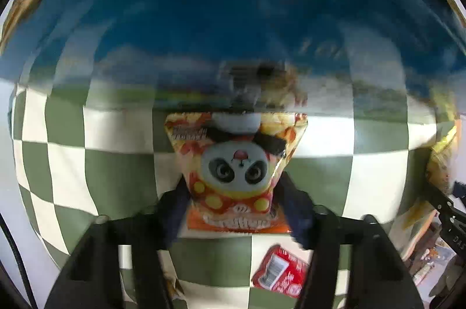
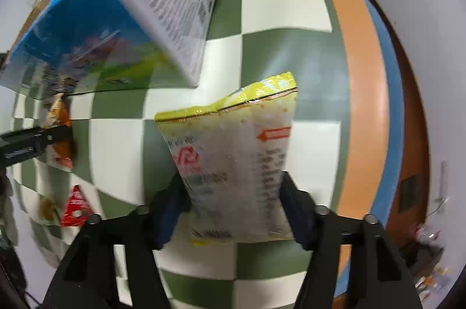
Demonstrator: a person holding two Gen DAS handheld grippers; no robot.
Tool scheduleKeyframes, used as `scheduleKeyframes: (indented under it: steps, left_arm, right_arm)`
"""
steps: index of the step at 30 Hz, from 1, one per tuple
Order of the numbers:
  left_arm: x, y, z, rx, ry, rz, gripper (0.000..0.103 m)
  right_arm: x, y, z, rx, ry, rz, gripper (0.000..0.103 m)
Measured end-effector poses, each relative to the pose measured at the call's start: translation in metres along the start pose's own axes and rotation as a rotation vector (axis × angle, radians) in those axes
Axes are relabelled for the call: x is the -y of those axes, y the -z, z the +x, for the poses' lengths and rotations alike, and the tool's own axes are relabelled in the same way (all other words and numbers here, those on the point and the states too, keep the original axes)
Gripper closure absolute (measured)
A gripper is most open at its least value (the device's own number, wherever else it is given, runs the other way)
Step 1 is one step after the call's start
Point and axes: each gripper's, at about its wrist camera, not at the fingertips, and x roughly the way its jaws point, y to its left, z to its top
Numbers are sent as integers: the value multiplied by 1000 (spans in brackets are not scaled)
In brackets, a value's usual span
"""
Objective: Organize snacks
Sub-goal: 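Grasp the panda-print bag with the left tool while the right tool grasps the clear bread bag, then lower the panda bag and bread bag into the box and open both tools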
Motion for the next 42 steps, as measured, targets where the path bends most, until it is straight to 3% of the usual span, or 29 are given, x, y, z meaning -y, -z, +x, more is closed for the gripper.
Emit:
scheduleKeyframes:
  steps: [7,12,19,23,27,33,38,42]
  left_arm:
    - [-19,43,-8,-14,7,-20,51]
    - [-25,40,9,-44,29,-63,50]
    - [-26,38,21,-42,2,-54,48]
    - [-26,44,14,-12,-7,-47,56]
    - [-19,62,-23,48,22,-35,57]
    - [-15,70,-91,135,124,-23,57]
    - [-13,40,-155,235,191,-14,57]
    - [-7,-12,-183,286,167,28,57]
  right_arm:
    - [-25,38,9,-92,-132,53,43]
    - [-39,49,21,-83,-115,66,41]
    - [-30,53,29,-91,-128,84,41]
    - [-40,59,23,-60,-104,52,47]
    - [-42,67,6,-32,-155,56,56]
    - [-50,66,-42,32,-267,43,56]
    - [-65,40,-97,110,-404,19,56]
    - [-75,-5,-130,175,-450,-8,56]
